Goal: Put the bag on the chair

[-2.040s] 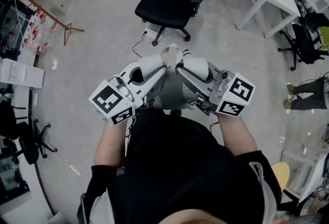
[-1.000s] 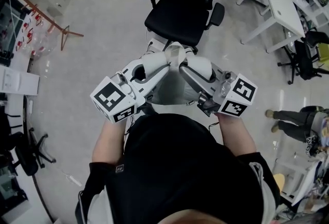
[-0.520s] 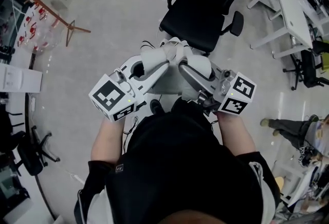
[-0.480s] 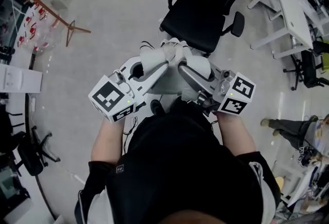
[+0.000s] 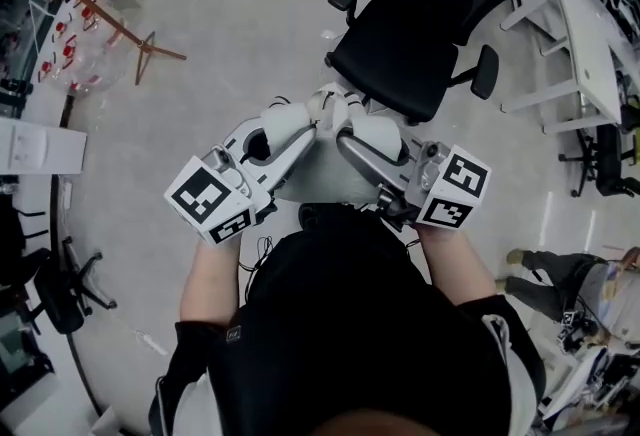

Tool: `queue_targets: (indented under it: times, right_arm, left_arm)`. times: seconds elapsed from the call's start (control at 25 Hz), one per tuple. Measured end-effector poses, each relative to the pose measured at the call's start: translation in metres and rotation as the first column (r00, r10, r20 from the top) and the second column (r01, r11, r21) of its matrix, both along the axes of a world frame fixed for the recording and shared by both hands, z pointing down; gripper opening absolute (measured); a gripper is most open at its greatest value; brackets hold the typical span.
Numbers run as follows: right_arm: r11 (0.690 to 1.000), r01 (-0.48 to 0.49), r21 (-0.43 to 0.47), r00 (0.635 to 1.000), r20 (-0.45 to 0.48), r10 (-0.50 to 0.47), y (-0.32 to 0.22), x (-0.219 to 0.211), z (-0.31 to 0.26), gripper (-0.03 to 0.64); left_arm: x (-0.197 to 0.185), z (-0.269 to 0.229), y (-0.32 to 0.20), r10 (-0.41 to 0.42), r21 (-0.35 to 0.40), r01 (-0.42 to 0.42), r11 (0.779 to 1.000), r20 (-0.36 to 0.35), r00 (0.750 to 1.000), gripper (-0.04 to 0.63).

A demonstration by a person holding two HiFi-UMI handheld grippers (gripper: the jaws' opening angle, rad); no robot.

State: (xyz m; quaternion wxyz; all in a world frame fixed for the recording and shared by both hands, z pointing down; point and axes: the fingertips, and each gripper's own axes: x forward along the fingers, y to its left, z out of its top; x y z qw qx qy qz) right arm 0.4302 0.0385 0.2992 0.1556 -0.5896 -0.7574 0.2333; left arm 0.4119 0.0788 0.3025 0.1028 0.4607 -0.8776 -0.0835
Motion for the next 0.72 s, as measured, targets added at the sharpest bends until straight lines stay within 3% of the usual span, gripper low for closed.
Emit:
queue_targets:
  times: [0.28,0.52,0.72]
  right_arm:
    - [1.0,-0.012,-0.02,1.0,0.019,0.013,0.005,-0.088,0.007,0.041]
    - [1.0,0.014,-0.025,0.995,0.103,-0.011,-0.005,-0.13,-0.012,0.041]
    - [0.997,-0.07,-0.034,0.99,0.121,0.074,-0.011,-0.174,-0.021,0.041]
  left_arm:
    - [-0.085,0.01,0.0,0.04,-0.032,-0.042,0.999,-0.04,0.998,0.049]
    - [-0.139,-0.007,-0.014,0.118,-0.056,-0.118,0.991,0.001,0.993,0.049]
    - [-0.186,-0.016,-0.019,0.186,-0.056,-0.184,0.981,0.032,0.982,0.049]
